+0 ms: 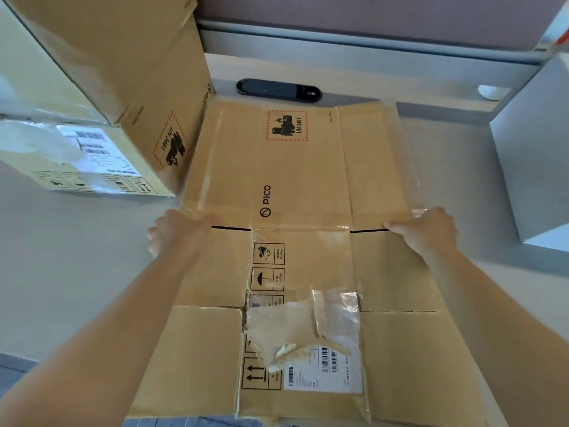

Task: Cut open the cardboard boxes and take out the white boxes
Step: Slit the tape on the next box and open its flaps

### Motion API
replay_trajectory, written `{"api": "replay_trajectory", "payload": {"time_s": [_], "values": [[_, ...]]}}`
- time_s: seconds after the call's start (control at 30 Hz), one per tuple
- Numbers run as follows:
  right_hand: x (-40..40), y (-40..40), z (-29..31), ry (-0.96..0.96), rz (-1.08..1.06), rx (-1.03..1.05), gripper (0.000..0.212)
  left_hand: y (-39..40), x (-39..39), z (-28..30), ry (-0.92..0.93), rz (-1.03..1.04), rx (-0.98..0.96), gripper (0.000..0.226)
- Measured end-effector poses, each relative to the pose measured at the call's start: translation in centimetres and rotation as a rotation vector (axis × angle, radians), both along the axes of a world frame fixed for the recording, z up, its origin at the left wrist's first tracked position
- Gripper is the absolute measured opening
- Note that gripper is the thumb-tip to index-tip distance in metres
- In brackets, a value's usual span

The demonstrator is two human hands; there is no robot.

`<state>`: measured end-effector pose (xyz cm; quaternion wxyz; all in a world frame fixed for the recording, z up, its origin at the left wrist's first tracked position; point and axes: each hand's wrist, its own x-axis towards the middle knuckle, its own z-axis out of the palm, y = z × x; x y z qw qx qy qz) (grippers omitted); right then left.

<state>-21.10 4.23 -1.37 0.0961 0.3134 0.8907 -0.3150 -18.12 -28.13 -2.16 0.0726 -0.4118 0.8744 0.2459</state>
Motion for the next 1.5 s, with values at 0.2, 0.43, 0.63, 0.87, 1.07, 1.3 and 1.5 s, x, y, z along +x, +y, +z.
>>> {"api": "replay_trajectory", "payload": {"time_s": [0.2,0.43,0.63,0.87,1.07,1.3,1.5], "values": [[-0.9,-0.1,2.1,0.074,0.008,-0.084,0.019,-0.3,-0.4,2.6,0.109,-0.052,0.142,0.050],[-0.8,-1.3,4.9,0.180,-0.013,-0.036,0.035,1.7,-1.0,5.5,0.169,-0.216,0.076,0.029],[1.0,0.2,8.2,0.267,0.002,-0.083,0.031,3.3,-1.1,9.4,0.268,-0.273,-0.014,0.030],[4.3,1.7,12.7,0.415,0.018,-0.110,0.011,6.0,2.3,14.5,0.424,-0.214,-0.094,0.028],[9.4,2.8,15.3,0.624,0.134,-0.226,0.012,7.3,9.9,17.6,0.611,-0.060,-0.134,0.028],[15.0,0.4,17.4,0.758,0.271,-0.467,0.011,6.3,20.4,19.7,0.852,0.176,-0.098,0.033],[18.6,-6.5,17.3,0.815,0.430,-0.550,0.012,3.0,30.7,18.8,0.897,0.431,-0.129,0.023]]}}
